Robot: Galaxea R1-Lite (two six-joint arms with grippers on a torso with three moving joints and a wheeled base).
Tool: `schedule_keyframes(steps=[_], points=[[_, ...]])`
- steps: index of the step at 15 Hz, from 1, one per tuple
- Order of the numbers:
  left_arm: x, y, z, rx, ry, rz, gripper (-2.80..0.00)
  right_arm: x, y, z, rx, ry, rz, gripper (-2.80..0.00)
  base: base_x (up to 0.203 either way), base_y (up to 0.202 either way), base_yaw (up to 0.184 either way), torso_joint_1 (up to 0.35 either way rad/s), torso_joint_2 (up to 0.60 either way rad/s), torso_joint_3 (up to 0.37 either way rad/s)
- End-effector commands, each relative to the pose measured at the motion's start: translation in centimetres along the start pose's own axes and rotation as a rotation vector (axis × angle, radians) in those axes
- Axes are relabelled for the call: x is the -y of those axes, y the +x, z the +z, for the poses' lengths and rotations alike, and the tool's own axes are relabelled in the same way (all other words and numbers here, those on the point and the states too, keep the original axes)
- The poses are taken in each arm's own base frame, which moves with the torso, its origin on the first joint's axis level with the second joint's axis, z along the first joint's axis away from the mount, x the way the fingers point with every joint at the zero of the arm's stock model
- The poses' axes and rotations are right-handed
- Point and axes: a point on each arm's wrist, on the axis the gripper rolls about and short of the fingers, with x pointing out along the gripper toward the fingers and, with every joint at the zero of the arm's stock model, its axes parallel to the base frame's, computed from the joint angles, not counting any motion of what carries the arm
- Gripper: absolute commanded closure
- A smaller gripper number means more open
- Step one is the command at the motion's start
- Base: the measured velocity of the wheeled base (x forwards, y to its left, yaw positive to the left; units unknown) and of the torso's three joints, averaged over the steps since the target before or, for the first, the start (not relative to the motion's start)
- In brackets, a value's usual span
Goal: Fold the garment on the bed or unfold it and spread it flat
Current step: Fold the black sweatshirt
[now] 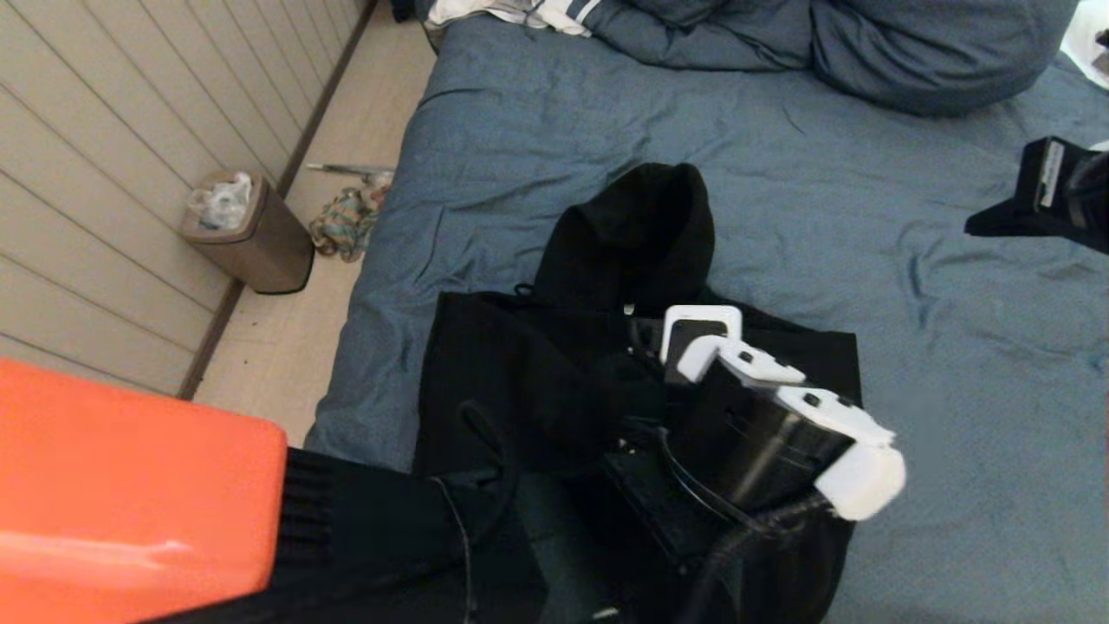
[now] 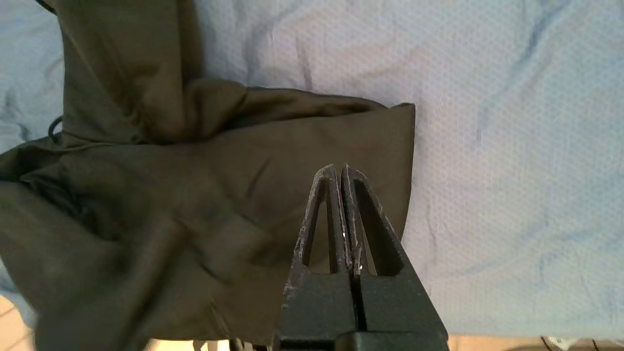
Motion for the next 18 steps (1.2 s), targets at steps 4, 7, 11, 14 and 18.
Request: schedule_keyframes(steps=[4, 7, 11, 14, 18], points=[[3.5, 1.9, -3.5, -0.03, 0.041, -0.046, 0.0, 0.2, -1.1, -1.2, 0.002, -0.003, 0.005, 0.0, 0.0, 0.0, 0.0, 0.0, 0.0, 0.0], [3.3, 3.2, -5.5, -0.065, 0.077, -0.031, 0.0, 0.5, -1.0, -1.9, -0.01, -0.006, 0.0, 0.0, 0.0, 0.0, 0.0, 0.0, 0.0, 0.0], [1.7, 4.5, -4.2, -0.032, 0.06, 0.04, 0.0, 0.7, -0.1, -2.5, -0.003, -0.008, 0.008, 0.0, 0.0, 0.0, 0.0, 0.0, 0.0, 0.0], [1.5, 4.3, -4.0, -0.022, 0.062, 0.06, 0.0, 0.7, 0.0, -2.6, -0.005, -0.006, 0.02, 0.0, 0.0, 0.0, 0.0, 0.0, 0.0, 0.0], [1.5, 4.1, -3.9, -0.025, 0.075, 0.062, -2.8, 0.7, -0.1, -2.6, -0.005, -0.006, 0.019, 0.0, 0.0, 0.0, 0.0, 0.0, 0.0, 0.0]])
